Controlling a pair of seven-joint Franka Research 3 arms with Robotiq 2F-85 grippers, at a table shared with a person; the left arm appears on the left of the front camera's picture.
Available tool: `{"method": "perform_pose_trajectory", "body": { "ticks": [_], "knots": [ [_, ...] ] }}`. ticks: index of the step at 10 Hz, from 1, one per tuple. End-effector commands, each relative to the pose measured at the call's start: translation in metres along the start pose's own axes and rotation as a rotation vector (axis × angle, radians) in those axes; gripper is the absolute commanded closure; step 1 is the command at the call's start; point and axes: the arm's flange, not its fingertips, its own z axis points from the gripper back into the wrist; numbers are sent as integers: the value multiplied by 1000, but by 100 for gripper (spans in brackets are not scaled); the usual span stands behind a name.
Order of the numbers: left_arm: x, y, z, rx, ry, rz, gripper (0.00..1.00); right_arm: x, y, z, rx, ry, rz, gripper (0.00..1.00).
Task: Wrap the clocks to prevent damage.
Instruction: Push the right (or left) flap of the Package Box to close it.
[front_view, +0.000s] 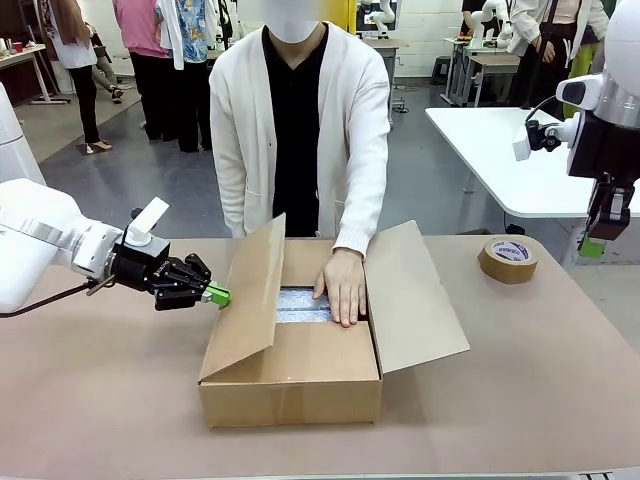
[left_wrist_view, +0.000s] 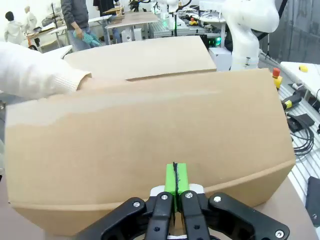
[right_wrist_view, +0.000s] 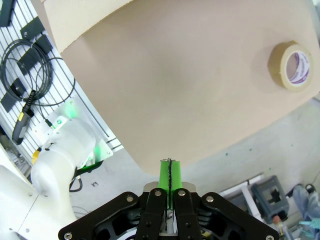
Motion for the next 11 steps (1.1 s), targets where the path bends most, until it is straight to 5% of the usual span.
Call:
{"method": "perform_pose_trajectory", "body": {
  "ticks": [1,8,11],
  "knots": [
    [-12,3,-15,56,13,-62,100,0,0,-1,1,5,-11,99],
    [-40,5,-29,41,80,-1,100,0,0,-1,1,5,-11,99],
    [-9,5,-10,9,10,20,100,0,0,-1,1,5,-11,99]
  ]
}}
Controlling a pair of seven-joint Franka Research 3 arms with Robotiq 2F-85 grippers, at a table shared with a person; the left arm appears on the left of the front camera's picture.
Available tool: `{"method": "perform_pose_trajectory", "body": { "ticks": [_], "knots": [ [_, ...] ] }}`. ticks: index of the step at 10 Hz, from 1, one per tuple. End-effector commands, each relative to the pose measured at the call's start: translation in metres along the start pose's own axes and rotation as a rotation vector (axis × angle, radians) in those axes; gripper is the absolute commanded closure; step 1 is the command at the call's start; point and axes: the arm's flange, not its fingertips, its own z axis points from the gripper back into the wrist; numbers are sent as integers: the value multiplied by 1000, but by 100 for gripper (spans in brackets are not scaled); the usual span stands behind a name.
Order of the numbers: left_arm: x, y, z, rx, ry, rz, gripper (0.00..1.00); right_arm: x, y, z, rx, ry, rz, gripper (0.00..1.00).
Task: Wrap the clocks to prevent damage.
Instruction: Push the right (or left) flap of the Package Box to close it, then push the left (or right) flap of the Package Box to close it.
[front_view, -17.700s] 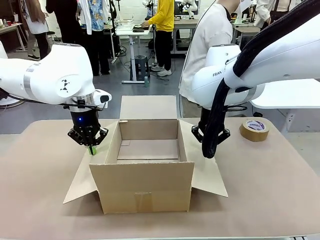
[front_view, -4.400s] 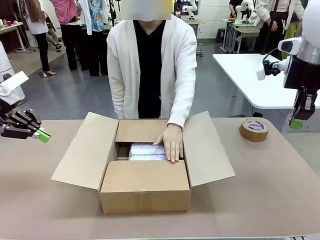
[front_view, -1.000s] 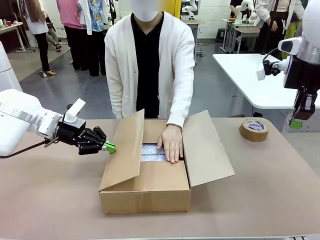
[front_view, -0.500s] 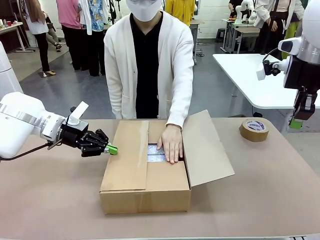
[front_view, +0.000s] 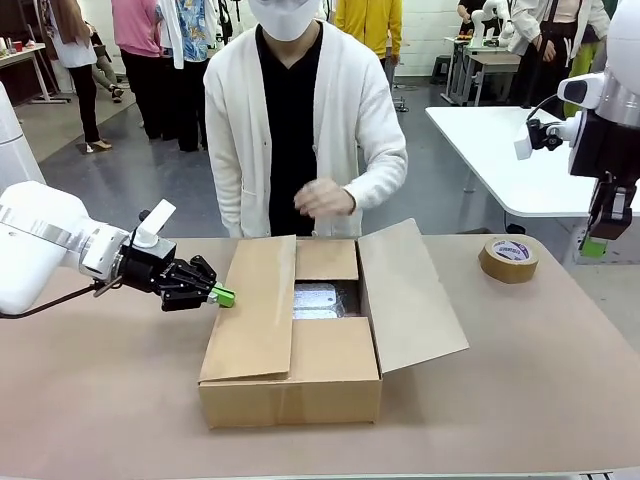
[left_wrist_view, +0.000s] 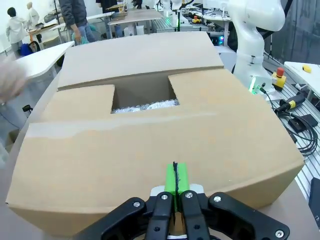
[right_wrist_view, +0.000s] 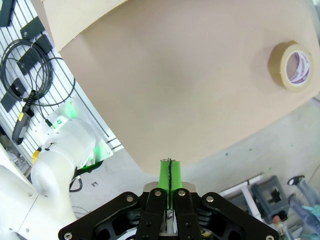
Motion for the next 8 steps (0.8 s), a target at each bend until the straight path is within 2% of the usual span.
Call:
{"method": "perform_pose_trajectory", "body": {
  "ticks": [1,8],
  "knots": [
    [-4,-1,-3,4,9,-2,100,0,0,-1,1,5,-11,99],
    [-4,-1,-3,4,9,-2,100,0,0,-1,1,5,-11,99]
  ]
}}
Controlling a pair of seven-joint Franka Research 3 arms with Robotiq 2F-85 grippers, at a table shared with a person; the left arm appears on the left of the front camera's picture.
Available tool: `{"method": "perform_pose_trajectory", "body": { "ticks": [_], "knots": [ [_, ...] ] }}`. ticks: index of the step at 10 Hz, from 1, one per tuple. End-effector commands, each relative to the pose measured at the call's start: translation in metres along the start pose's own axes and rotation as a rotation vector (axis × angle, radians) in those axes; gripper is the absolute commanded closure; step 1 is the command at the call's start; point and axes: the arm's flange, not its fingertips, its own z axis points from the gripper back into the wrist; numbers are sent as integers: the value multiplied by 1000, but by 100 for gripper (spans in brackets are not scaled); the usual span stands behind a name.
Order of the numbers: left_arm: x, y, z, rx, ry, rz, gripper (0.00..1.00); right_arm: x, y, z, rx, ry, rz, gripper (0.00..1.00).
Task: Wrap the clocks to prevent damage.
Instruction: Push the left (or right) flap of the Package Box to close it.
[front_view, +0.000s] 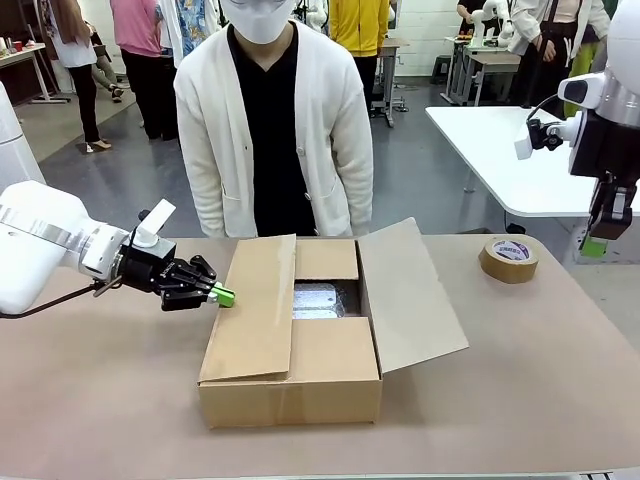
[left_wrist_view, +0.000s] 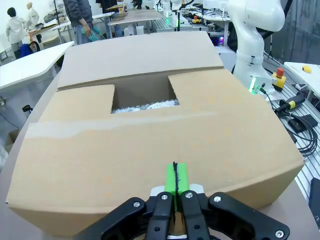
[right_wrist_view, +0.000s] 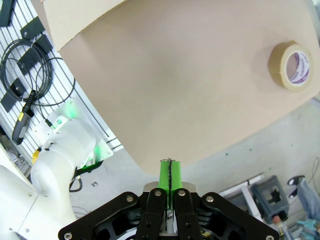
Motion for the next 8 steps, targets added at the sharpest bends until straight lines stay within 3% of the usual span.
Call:
{"method": "perform_pose_trajectory", "body": {
  "ticks": [1,7,8],
  "knots": [
    [-4,-1,-3,4,9,-2,100,0,0,-1,1,5,-11,99],
    [-4,-1,-3,4,9,-2,100,0,0,0,0,0,0,99],
    [-4,-1,-3,4,9,-2,100,6,-15,-8,28,-137,136,99]
  ]
}}
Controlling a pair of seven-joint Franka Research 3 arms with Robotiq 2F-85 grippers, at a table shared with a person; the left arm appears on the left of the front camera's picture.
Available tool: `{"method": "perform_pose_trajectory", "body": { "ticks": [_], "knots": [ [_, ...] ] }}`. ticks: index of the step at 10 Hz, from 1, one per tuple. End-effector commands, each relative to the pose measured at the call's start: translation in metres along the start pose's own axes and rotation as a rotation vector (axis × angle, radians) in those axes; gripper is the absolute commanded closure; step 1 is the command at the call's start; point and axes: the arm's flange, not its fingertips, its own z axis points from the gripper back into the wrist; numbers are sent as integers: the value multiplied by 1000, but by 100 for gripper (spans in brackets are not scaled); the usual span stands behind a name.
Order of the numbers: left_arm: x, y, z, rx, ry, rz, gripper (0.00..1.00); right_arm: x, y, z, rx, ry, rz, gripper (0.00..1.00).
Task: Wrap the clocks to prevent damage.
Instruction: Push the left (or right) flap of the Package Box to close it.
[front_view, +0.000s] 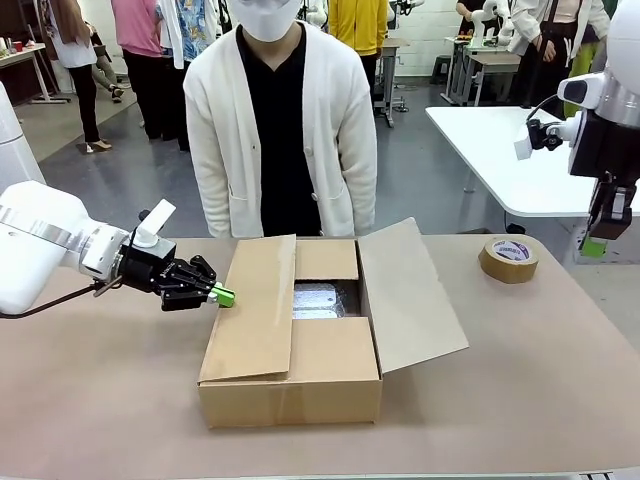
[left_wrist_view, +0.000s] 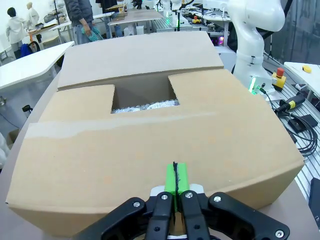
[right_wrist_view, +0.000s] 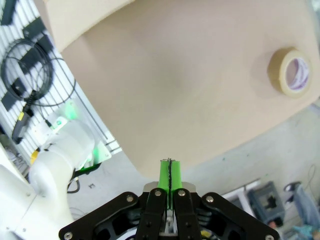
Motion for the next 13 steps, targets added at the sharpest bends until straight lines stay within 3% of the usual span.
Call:
{"method": "perform_pose_trajectory", "body": {
  "ticks": [1,3,5,6,7,8,9,10,13],
  "knots": [
    [-4,-1,-3,4,9,-2,100,9,-23,-17,104,-280,220,99],
    [-4,-1,-3,4,9,-2,100,3,-46,-29,209,-638,306,99],
    [-4,-1,-3,4,9,-2,100,-15,-58,-40,290,-901,358,99],
    [-4,-1,-3,4,9,-2,100,-23,-59,-51,365,-986,409,99],
    [-4,-1,-3,4,9,-2,100,-33,-52,-66,406,-1015,474,99],
    [-4,-1,-3,4,9,-2,100,-35,-49,-72,362,-1010,504,99],
    [-4,-1,-3,4,9,-2,100,-34,-46,-68,288,-969,489,99],
    [-4,-1,-3,4,9,-2,100,-32,-43,-56,308,-1048,463,99],
    [-4,-1,-3,4,9,-2,100,-37,-43,-64,327,-1029,475,99]
  ]
}}
